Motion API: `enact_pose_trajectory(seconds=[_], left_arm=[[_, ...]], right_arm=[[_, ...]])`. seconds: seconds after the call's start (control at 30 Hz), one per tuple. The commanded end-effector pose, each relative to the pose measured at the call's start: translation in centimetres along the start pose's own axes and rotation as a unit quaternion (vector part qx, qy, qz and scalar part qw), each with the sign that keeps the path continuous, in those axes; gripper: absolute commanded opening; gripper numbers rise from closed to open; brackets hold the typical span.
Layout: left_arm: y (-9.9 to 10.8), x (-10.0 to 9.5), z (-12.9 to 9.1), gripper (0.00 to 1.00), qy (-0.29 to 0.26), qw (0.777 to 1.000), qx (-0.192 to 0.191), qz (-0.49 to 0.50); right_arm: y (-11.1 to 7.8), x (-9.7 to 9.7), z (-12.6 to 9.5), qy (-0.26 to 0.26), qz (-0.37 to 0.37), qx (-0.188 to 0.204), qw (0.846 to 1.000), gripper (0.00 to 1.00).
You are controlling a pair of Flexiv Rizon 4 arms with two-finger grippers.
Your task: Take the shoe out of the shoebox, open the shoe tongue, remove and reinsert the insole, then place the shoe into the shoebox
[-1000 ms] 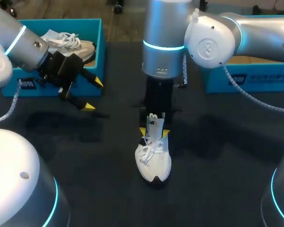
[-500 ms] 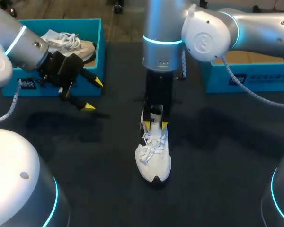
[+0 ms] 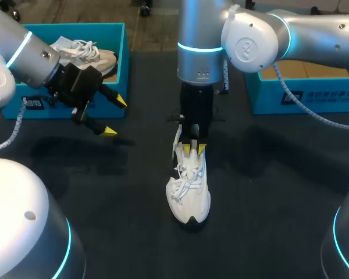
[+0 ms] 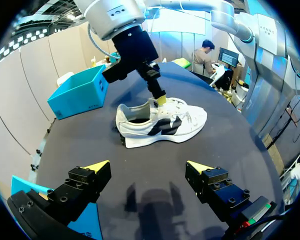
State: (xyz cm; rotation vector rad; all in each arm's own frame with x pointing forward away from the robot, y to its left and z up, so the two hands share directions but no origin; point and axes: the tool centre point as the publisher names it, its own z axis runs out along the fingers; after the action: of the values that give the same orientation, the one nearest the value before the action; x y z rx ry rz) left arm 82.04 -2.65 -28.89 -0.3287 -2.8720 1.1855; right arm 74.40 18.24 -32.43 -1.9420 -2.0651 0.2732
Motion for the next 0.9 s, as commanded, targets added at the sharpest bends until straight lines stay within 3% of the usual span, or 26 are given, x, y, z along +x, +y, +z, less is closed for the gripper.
enact_pose_trajectory(seconds=[0.03,0.5,0.73,0.9], left_arm=[[0.0,0.1,0.0,1.00,0.000,1.000,-0.001,0.000],[0.0,0.1,0.0,1.00,0.000,1.000,-0.001,0.000],[0.0,0.1,0.0,1.00,0.000,1.000,-0.001,0.000],[0.0,0.1,0.0,1.00,0.000,1.000,-0.001,0.000]], right_arm=[[1.0,-0.1,0.4,-0.001,-0.005,0.003,1.000,0.19],[2.6,-0.9,-0.1,-0.028,-0.027,-0.018,0.999,0.26],[3.6,-1.4,-1.9,-0.053,-0.086,-0.063,0.993,0.31],[4.0,-1.7,-3.1,-0.082,-0.145,-0.109,0.980,0.34]])
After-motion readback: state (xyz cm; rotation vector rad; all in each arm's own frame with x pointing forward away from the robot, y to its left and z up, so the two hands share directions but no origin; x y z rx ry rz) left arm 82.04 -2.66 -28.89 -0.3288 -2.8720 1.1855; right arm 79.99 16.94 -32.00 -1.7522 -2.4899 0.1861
